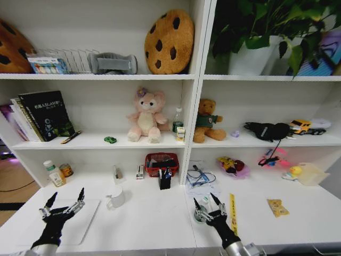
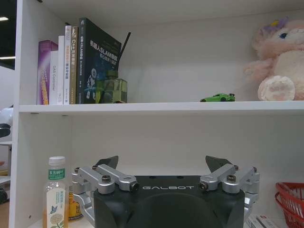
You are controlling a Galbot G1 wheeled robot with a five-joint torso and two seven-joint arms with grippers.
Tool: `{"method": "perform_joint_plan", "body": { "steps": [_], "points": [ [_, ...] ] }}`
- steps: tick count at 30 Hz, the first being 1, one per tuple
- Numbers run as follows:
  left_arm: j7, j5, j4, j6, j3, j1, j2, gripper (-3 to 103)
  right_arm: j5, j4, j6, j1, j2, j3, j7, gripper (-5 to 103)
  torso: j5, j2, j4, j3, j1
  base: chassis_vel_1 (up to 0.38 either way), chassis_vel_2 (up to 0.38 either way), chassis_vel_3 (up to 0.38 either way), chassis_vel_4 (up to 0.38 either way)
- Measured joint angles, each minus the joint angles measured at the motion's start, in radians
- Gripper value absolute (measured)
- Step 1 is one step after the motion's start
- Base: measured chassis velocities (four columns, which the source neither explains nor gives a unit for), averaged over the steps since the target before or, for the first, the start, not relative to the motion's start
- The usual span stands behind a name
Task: Organize the objects on the table.
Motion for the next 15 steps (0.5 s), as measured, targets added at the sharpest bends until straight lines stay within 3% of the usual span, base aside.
{"method": "perform_joint_plan", "body": {
  "steps": [4,10,12,15],
  "points": [
    [0.000,0.000,0.000,0.000,0.000,0.000,0.000,100,0.000,-0.006,0.001,0.002,0.003,0.001,0.017,60,0.0000,0.000,0.0000,0.000,0.000,0.000,0.000,0.000,0.000],
    [0.000,0.000,0.000,0.000,0.000,0.000,0.000,100,0.000,-0.007,0.008,-0.001,0.008,0.007,0.016,44,0.0000,0.000,-0.0001,0.000,0.000,0.000,0.000,0.000,0.000],
    [0.000,0.000,0.000,0.000,0.000,0.000,0.000,100,-0.002,-0.006,0.009,0.002,0.017,0.007,0.014,30,0.0000,0.000,0.0000,0.000,0.000,0.000,0.000,0.000,0.000],
    [0.000,0.000,0.000,0.000,0.000,0.000,0.000,100,-0.004,-0.005,0.009,0.001,0.021,0.007,0.014,28,0.0001,0.000,-0.0001,0.000,0.000,0.000,0.000,0.000,0.000]
  ]
}}
